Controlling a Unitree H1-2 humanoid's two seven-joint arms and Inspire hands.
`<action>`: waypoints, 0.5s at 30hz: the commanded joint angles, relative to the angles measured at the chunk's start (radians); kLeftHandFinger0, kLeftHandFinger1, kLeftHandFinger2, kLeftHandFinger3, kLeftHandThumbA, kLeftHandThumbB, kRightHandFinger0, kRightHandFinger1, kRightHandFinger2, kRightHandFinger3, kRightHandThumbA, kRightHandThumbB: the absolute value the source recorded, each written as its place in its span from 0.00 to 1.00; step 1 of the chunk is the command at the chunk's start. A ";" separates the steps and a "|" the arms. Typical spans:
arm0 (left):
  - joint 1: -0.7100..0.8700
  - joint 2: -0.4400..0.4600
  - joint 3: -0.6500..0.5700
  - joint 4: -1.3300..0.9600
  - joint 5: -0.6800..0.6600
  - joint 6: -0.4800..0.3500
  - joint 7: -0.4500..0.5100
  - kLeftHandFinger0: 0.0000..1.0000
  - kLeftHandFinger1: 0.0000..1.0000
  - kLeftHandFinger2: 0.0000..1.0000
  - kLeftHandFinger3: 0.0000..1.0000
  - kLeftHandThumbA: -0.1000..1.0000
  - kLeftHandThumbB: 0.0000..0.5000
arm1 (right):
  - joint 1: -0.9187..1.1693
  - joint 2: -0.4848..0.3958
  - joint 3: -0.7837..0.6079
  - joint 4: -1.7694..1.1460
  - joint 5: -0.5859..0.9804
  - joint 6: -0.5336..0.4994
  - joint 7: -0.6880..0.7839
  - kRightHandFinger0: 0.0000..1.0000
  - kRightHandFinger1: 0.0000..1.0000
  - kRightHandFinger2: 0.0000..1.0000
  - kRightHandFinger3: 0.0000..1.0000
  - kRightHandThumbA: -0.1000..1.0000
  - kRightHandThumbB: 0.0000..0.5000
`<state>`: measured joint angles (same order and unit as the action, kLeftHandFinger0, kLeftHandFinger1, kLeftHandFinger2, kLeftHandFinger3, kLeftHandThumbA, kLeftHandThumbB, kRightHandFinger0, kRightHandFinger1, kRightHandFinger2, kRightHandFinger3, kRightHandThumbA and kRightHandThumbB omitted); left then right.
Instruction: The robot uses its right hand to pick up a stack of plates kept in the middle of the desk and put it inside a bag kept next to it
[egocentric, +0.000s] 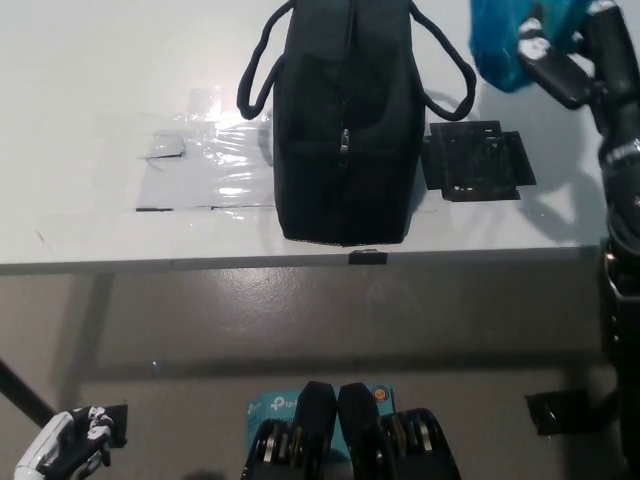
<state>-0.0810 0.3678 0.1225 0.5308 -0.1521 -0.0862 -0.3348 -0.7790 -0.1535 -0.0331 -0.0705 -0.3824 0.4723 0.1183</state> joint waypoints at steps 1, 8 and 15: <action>-0.010 0.018 -0.001 -0.008 -0.002 -0.030 -0.009 0.00 0.20 0.35 0.34 0.44 1.00 | -0.167 -0.034 0.031 -0.013 -0.040 -0.041 -0.042 0.00 0.00 0.13 0.01 0.00 0.60; -0.005 0.019 -0.002 -0.026 -0.003 -0.014 -0.009 0.01 0.22 0.37 0.35 0.43 1.00 | -0.238 0.005 0.064 0.009 -0.061 -0.002 -0.043 0.00 0.00 0.11 0.02 0.00 0.64; -0.001 0.010 -0.008 -0.024 0.002 -0.018 -0.006 0.01 0.21 0.35 0.33 0.43 1.00 | -0.267 0.026 0.114 0.050 -0.070 -0.020 -0.048 0.00 0.00 0.17 0.01 0.00 0.59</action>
<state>-0.0815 0.3674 0.1205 0.5289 -0.1516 -0.0879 -0.3349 -0.9530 -0.1314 0.0613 -0.0179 -0.4229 0.4736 0.1146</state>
